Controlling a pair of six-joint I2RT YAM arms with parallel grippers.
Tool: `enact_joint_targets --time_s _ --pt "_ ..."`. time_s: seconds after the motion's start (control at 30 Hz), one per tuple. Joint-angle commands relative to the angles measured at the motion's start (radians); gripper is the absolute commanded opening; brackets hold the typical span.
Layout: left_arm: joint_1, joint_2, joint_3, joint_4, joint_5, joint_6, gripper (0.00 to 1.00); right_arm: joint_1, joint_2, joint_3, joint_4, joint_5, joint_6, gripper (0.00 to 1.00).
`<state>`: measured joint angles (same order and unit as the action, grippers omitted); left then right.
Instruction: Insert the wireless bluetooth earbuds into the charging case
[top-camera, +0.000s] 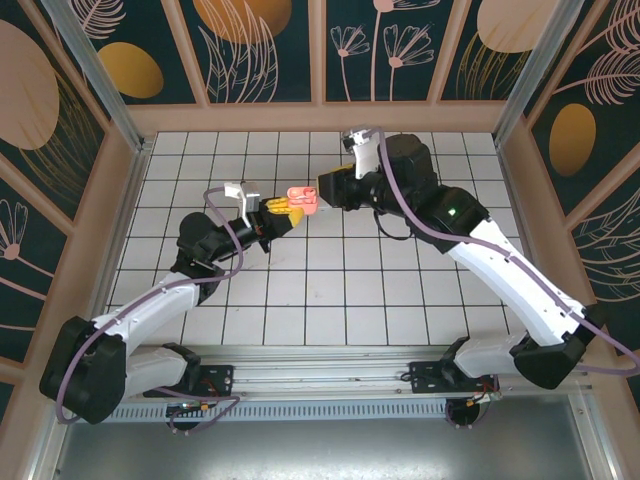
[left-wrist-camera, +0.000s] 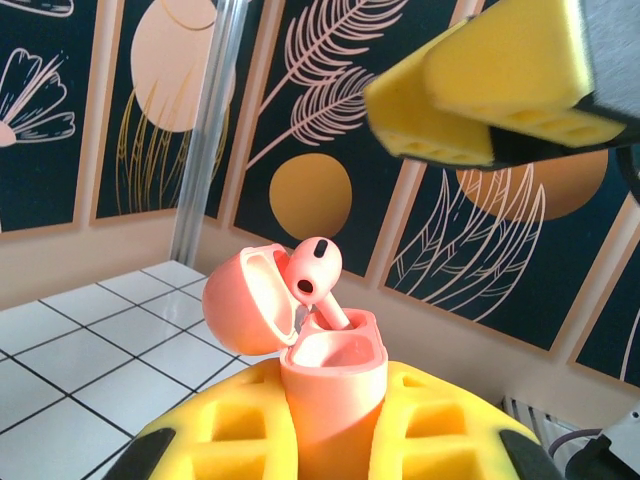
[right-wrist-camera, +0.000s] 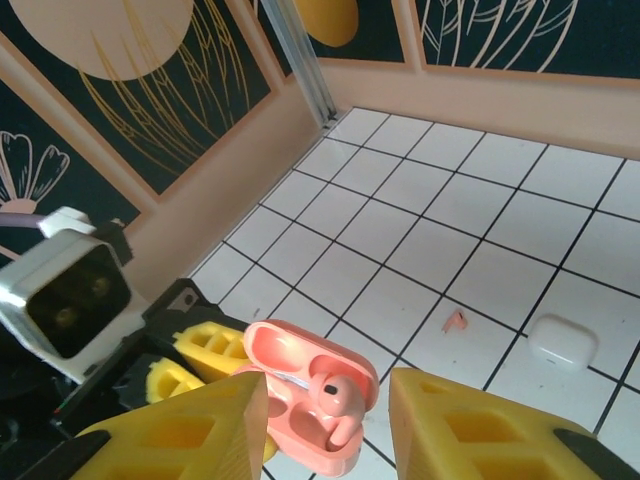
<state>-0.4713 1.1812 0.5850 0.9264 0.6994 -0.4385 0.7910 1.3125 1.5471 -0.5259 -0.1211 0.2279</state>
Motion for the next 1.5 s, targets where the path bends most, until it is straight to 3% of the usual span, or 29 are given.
enact_joint_targets --time_s 0.0,0.5,1.47 --pt "0.000 -0.028 0.041 -0.010 0.024 0.059 0.00 -0.003 0.030 0.010 -0.024 0.023 0.014 0.37" --pt "0.000 -0.040 0.063 -0.082 0.035 0.119 0.00 -0.004 0.099 0.062 -0.074 0.021 0.048 0.37" --pt "0.000 -0.069 0.061 -0.116 0.028 0.135 0.00 -0.029 0.056 -0.028 -0.051 -0.143 -0.005 0.29"
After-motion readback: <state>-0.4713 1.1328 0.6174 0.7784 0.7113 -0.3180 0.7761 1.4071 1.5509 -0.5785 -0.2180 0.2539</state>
